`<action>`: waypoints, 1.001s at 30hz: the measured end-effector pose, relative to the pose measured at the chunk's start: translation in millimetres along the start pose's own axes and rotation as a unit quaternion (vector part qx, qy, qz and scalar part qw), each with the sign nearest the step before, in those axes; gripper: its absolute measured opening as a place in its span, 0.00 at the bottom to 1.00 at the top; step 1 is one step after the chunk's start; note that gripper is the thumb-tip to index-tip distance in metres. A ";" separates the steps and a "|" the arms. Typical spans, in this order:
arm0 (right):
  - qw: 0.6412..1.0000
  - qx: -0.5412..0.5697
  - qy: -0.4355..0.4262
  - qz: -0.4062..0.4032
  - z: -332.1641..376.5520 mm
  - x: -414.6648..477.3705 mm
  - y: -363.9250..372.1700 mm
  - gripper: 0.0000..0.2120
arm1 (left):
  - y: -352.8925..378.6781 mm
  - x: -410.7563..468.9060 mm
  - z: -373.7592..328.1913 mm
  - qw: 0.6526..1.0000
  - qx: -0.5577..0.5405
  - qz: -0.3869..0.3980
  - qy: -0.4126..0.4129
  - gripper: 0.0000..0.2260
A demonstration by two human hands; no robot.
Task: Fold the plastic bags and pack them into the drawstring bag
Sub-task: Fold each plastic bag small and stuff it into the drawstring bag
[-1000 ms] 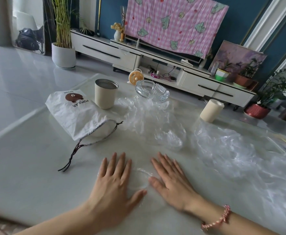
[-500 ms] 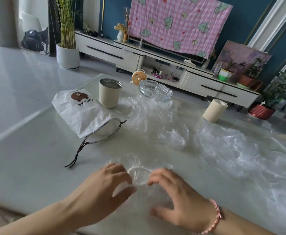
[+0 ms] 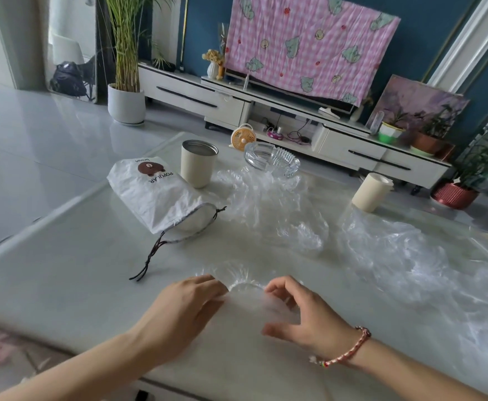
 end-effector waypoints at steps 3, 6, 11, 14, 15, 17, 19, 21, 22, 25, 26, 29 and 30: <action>0.998 -0.036 -0.038 -0.037 1.0 -5.5 -3.0 0.06 | -5.9 -2.5 -0.4 1.000 0.002 0.000 0.017 0.17; 0.995 0.000 -0.031 -0.096 4.4 -9.0 -9.6 0.12 | -9.1 -11.0 -1.4 1.000 0.008 -0.017 0.002 0.26; 0.989 0.105 0.058 -0.083 5.8 4.7 2.9 0.09 | -6.1 -7.3 4.0 0.988 0.023 -0.034 -0.148 0.31; 0.986 0.030 0.127 -0.106 0.8 17.6 7.2 0.15 | -3.5 -1.1 12.1 0.974 0.027 -0.037 -0.221 0.24; 0.983 0.002 0.144 -0.117 0.1 20.3 7.8 0.16 | -2.8 -0.2 13.0 0.970 0.050 -0.037 -0.234 0.21; 0.974 -0.074 0.170 -0.131 -0.3 25.3 7.2 0.20 | -2.8 5.9 9.1 0.960 0.125 -0.025 -0.250 0.17; 0.960 -0.151 0.190 -0.143 0.3 27.9 7.8 0.22 | -1.6 11.1 4.6 0.947 0.191 -0.007 -0.259 0.13; 0.948 -0.191 0.201 -0.156 0.1 28.0 8.9 0.21 | 0.3 14.2 -1.6 0.937 0.233 -0.001 -0.261 0.13; 0.945 -0.198 0.202 -0.165 -0.4 27.6 9.5 0.20 | 1.0 15.3 -3.6 0.932 0.255 -0.003 -0.258 0.13; 0.940 -0.211 0.194 -0.186 -1.7 26.1 9.0 0.13 | 1.1 14.4 -2.9 0.940 0.271 -0.039 -0.206 0.16; 0.938 -0.222 0.183 -0.192 -3.0 24.0 6.7 0.11 | 3.2 14.6 -1.9 0.942 0.274 -0.046 -0.187 0.18; 0.934 -0.242 0.162 -0.210 -12.4 20.1 -1.8 0.09 | 8.6 12.9 2.1 0.937 0.310 -0.043 -0.154 0.18; 0.933 -0.238 0.160 -0.217 -17.3 18.7 -5.3 0.09 | 7.5 12.6 1.6 0.937 0.316 -0.041 -0.145 0.18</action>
Point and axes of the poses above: each hand's wrist, its own x-axis towards the middle knuckle, its own y-axis out of the palm, z = x × y, the point moved 4 cm from there along x, towards the middle knuckle, and after that the axes turned 2 degrees about x, right-handed, at the moved point
